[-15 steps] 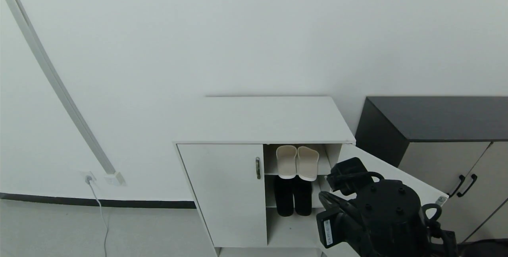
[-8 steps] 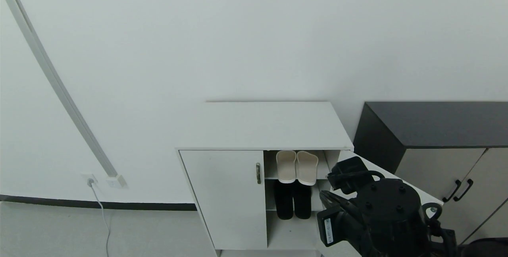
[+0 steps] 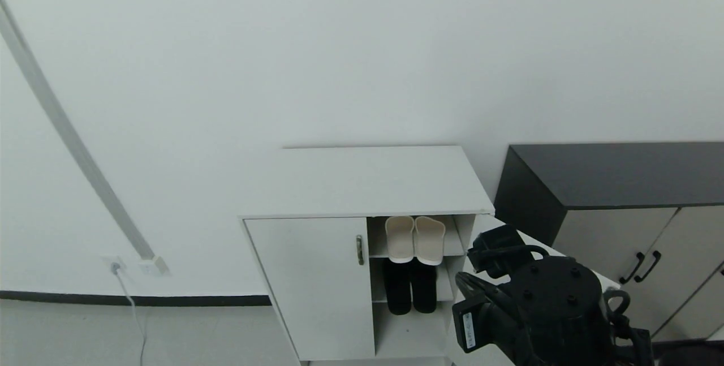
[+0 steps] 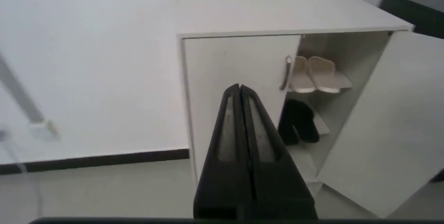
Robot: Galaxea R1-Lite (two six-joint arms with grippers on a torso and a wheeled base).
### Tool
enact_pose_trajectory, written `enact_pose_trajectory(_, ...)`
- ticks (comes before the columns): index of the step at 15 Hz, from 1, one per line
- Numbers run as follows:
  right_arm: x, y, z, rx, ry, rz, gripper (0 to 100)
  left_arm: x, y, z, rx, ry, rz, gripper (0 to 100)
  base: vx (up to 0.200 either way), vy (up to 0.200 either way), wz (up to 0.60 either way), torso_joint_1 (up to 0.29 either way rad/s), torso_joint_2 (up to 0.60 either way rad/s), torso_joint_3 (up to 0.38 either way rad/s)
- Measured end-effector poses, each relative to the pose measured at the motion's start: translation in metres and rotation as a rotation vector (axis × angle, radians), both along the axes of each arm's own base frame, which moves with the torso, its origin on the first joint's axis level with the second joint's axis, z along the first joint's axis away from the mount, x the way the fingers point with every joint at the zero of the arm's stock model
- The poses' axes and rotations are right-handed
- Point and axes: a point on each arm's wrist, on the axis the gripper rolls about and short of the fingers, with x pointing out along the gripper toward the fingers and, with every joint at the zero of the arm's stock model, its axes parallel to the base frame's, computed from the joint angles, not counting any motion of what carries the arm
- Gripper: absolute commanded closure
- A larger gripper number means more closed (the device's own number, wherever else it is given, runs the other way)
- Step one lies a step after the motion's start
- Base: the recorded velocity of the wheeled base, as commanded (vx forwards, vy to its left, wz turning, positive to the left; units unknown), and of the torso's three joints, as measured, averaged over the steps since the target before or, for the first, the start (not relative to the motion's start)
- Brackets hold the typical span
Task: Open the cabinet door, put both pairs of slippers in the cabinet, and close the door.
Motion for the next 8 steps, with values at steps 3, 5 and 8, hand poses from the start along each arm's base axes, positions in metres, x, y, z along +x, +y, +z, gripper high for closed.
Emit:
enact_pose_trajectory(3, 0.002, -0.002, 0.0, 0.002, -0.004, -0.01, 100, 0.0, 0.0, 0.0, 0.0, 0.0, 0.0, 100, 0.0, 0.0, -0.6, 0.004, 0.01, -0.002)
enact_pose_trajectory(5, 0.007, -0.005, 0.001, 0.008, -0.01, -0.029, 100, 0.0, 0.0, 0.0, 0.001, 0.0, 0.0, 100, 0.0, 0.0, 0.0, 0.0, 0.0, 0.0)
enact_pose_trajectory(8, 0.013, -0.009, 0.002, 0.02, -0.02, -0.057, 100, 0.0, 0.0, 0.0, 0.004, 0.0, -0.001, 100, 0.0, 0.0, 0.0, 0.0, 0.0, 0.0)
